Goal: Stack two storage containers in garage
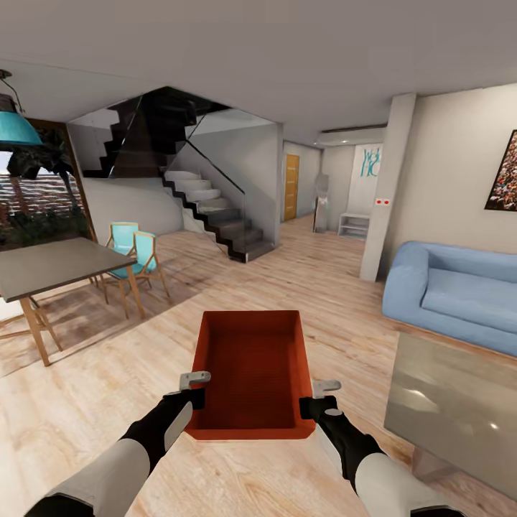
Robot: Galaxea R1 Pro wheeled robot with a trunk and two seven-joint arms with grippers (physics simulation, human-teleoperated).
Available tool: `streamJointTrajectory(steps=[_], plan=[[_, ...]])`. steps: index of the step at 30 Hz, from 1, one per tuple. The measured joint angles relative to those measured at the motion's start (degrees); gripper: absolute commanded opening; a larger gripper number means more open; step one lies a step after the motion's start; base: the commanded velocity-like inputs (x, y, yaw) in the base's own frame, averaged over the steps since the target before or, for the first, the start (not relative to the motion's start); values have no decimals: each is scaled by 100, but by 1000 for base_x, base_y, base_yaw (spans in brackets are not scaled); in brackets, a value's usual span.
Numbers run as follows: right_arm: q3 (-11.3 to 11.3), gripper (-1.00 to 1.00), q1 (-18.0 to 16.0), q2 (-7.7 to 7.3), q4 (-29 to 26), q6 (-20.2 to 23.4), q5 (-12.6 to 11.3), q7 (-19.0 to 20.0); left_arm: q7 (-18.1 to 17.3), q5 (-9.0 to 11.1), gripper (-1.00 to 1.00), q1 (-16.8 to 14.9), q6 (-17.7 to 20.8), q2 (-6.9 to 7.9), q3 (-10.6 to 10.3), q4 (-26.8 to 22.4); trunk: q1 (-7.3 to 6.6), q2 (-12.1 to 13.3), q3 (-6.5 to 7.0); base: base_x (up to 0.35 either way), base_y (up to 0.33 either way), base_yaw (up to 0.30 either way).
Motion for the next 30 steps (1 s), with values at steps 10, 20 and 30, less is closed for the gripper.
streamJointTrajectory(steps=[10, 20, 30], plan=[[6, -100, -2, 0, 1, 0, -4, -4, -1, -1, -100, 0, -1, 0, 2, -1, 0, 0, 0, 319, 0, 0], [6, -100, -2, 7, 0, 4, -5, -11, 3, 16, -100, -1, -1, 6, -6, 1, 0, 0, 0, 320, 0, 0], [4, -100, -1, 7, 1, 0, -4, -12, 1, 10, -100, 0, -1, 6, -1, 0, 0, 0, 0, 319, 0, 0]])
